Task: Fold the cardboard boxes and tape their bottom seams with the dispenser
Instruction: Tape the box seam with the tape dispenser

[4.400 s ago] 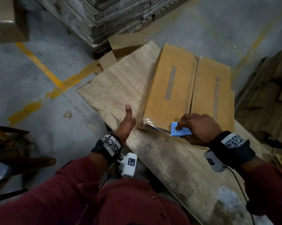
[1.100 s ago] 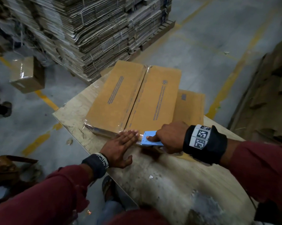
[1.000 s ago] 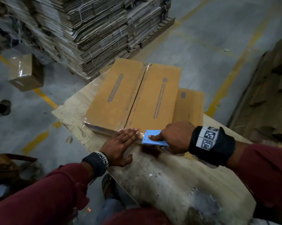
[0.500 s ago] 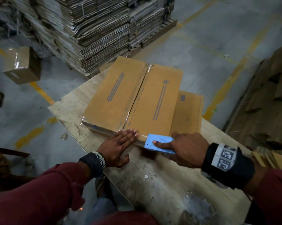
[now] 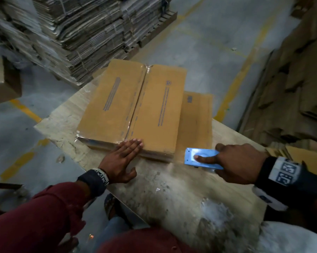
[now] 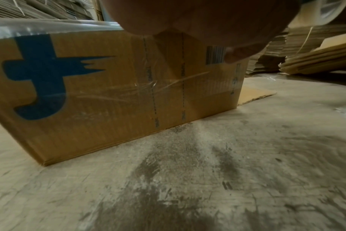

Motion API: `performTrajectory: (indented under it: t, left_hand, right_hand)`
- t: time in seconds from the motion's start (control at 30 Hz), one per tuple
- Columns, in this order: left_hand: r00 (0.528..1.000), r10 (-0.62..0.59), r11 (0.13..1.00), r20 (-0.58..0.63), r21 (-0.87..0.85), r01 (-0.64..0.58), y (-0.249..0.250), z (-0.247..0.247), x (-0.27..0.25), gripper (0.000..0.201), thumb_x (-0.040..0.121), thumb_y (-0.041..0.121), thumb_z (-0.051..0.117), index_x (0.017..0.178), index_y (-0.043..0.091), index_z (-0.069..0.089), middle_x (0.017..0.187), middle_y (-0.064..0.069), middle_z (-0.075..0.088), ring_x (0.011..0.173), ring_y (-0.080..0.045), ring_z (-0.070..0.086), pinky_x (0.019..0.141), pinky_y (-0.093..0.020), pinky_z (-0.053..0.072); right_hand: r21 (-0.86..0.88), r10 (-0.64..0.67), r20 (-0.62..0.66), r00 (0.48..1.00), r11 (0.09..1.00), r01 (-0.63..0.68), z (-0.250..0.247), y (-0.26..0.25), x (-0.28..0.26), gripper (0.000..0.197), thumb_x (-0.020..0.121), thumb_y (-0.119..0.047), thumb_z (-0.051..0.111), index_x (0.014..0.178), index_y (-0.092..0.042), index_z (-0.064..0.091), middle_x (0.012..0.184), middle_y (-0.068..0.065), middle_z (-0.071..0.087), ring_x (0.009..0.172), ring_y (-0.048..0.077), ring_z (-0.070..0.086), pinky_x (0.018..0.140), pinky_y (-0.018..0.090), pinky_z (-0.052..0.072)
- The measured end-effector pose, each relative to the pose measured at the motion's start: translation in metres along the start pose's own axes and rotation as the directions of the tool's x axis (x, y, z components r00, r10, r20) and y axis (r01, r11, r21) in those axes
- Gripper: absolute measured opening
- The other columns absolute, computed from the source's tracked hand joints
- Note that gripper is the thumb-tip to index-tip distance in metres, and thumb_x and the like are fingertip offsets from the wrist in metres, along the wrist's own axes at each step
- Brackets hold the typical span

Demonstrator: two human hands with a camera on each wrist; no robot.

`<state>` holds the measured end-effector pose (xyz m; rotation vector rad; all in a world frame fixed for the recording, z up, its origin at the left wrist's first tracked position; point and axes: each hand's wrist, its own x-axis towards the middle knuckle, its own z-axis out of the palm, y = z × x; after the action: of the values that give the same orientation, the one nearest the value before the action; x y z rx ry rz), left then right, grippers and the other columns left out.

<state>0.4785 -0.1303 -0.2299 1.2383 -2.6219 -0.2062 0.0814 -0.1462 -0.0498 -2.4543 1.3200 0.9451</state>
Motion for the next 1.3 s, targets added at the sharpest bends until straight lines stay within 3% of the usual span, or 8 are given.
performTrajectory:
  t: [0.27,0.4,0.53,0.73,0.87,1.0,1.1,1.3]
  left_hand:
    - [1.0,-0.018,1.0,0.009,0.01,0.018,0.001,0.0,-0.001,0.095,0.08,0.044,0.068,0.16,0.005,0.033,0.168,-0.012,0.029,0.155,-0.029,0.029,0.118,-0.054,0.038]
    - [1.0,-0.017,1.0,0.018,0.014,0.017,-0.001,-0.001,0.0,0.096,0.08,0.043,0.07,0.16,0.005,0.033,0.168,-0.011,0.028,0.155,-0.028,0.029,0.119,-0.053,0.036]
    - [1.0,-0.011,1.0,0.017,0.026,0.011,0.0,-0.002,-0.001,0.096,0.08,0.044,0.068,0.16,0.006,0.033,0.169,-0.01,0.027,0.156,-0.027,0.027,0.121,-0.052,0.034]
    - [0.996,-0.038,0.999,0.081,0.027,0.036,0.005,-0.012,0.004,0.098,0.08,0.051,0.064,0.161,0.008,0.031,0.169,-0.007,0.027,0.156,-0.025,0.027,0.119,-0.053,0.037]
    - [0.981,-0.109,0.985,0.158,0.154,0.084,0.022,-0.036,0.024,0.092,0.08,0.066,0.054,0.152,0.008,0.049,0.161,-0.009,0.043,0.148,-0.029,0.042,0.112,-0.048,0.047]
    - [0.982,0.112,0.989,0.149,0.078,-0.124,0.054,-0.048,0.07,0.084,0.082,0.058,0.059,0.15,0.009,0.052,0.158,-0.011,0.047,0.144,-0.03,0.047,0.11,-0.048,0.049]
    - [0.926,0.289,0.954,0.244,0.01,-0.3,0.069,-0.031,0.1,0.089,0.089,0.061,0.056,0.158,0.008,0.039,0.165,-0.011,0.035,0.152,-0.028,0.035,0.12,-0.047,0.038]
    - [0.881,0.38,0.923,0.282,-0.049,-0.382,0.049,-0.008,0.094,0.093,0.091,0.054,0.061,0.16,0.003,0.029,0.17,-0.013,0.023,0.158,-0.027,0.02,0.125,-0.047,0.029]
  right_hand:
    - [0.155,0.015,-0.099,0.995,0.988,0.001,-0.012,0.01,-0.002,0.056,0.097,-0.064,0.04,0.143,-0.076,0.01,0.099,-0.006,0.036,0.082,0.018,0.047,0.066,0.034,0.045]
    - [0.176,0.003,-0.014,1.0,0.984,-0.001,-0.005,0.009,0.023,0.054,0.095,-0.065,0.048,0.141,-0.075,0.022,0.107,-0.004,0.048,0.099,0.023,0.061,0.076,0.036,0.052]
    - [0.174,-0.017,0.025,1.0,0.985,0.013,0.007,0.002,0.041,0.055,0.095,-0.055,0.055,0.144,-0.068,0.033,0.13,-0.004,0.059,0.111,0.022,0.06,0.074,0.03,0.044]
    - [0.242,-0.014,0.019,1.0,0.97,0.009,0.014,0.001,0.05,0.057,0.094,-0.041,0.058,0.145,-0.061,0.04,0.115,-0.005,0.058,0.099,0.022,0.056,0.063,0.027,0.037]
    - [0.302,-0.047,-0.01,0.999,0.952,0.048,0.021,-0.003,0.065,0.055,0.093,-0.039,0.06,0.143,-0.058,0.046,0.127,-0.007,0.062,0.109,0.022,0.06,0.07,0.029,0.041]
    - [0.339,-0.031,-0.066,0.997,0.939,0.051,0.026,-0.002,0.066,0.055,0.092,-0.034,0.06,0.141,-0.057,0.05,0.119,-0.007,0.062,0.1,0.021,0.058,0.066,0.028,0.039]
    - [0.372,-0.039,-0.075,0.996,0.926,0.064,0.029,0.002,0.062,0.058,0.093,-0.027,0.058,0.143,-0.054,0.049,0.109,-0.007,0.058,0.092,0.02,0.054,0.061,0.027,0.036]
    - [0.49,-0.016,-0.107,0.994,0.869,0.067,0.048,0.026,0.03,0.055,0.096,-0.042,0.06,0.143,-0.063,0.04,0.108,-0.006,0.055,0.092,0.018,0.055,0.051,0.023,0.03]
